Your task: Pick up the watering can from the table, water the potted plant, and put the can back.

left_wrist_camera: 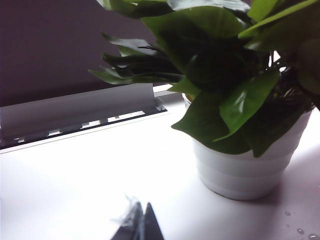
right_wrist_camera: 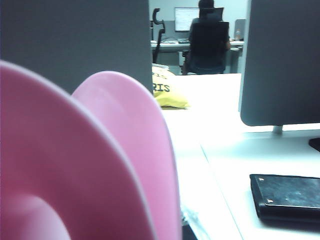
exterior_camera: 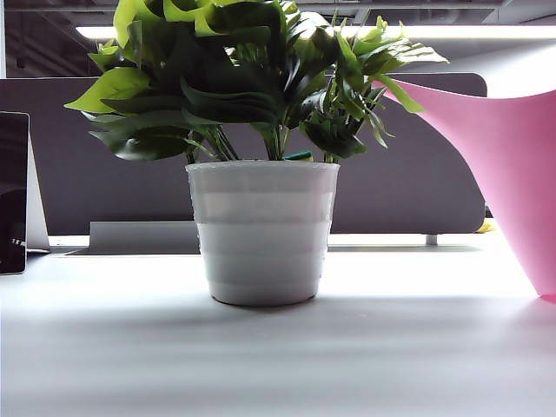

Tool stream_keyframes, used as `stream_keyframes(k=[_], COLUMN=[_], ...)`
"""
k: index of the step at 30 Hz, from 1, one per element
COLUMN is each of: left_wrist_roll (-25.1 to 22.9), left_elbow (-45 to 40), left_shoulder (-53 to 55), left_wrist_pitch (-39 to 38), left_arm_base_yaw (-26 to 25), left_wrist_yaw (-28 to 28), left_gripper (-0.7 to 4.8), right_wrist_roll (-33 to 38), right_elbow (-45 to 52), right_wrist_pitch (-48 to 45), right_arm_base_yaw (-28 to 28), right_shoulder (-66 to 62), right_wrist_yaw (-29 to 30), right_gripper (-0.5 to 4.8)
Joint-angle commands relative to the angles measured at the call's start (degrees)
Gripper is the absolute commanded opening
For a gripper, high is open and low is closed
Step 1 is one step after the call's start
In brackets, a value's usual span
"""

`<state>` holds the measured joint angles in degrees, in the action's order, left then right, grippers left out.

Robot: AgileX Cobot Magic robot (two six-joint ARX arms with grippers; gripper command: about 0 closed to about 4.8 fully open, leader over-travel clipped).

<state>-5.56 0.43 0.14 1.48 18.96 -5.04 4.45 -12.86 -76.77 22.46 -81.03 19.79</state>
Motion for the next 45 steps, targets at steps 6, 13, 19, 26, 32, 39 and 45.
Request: stream_keyframes(k=[6,13,19,26,32,39,45], left_wrist_roll=[0.0,0.0,0.0,0.0,0.0,0.0,0.0], left_elbow=[0.1,0.1,0.1,0.1,0.1,0.1,0.1], left_shoulder=[0.1,0.1,0.1,0.1,0.1,0.1,0.1], left_wrist_pitch=[0.7,0.7,0.7,0.7,0.7,0.7,0.7], left_arm_base_yaw=[-0.1,-0.1,-0.1,-0.1,-0.1,-0.1,-0.1], left_wrist_yaw=[-0.2,-0.2,-0.2,-0.2,-0.2,-0.2,-0.2], left_gripper=[-0.05,-0.05,-0.05,-0.05,-0.05,-0.05,-0.05], right_wrist_roll=[1.4,1.0,1.1,1.1,1.1,1.4,1.6], right_elbow=[3.9,5.5,6.7,9.5,9.9,10.2,11.7], right_wrist_pitch=[-4.0,-4.0,-3.9,-3.7,-3.0,-1.1,-0.1], right_arm_base_yaw=[-0.1,-0.1,-0.1,0.0,-0.1,-0.1,-0.1], right_shoulder=[0.3,0.3,0.3,0.3,0.3,0.3,0.3], right_wrist_yaw=[1.9,2.0,2.0,1.7,1.8,1.8,2.0], right_gripper=[-0.06,-0.06,0.57,1.23,1.71,2.20,2.30])
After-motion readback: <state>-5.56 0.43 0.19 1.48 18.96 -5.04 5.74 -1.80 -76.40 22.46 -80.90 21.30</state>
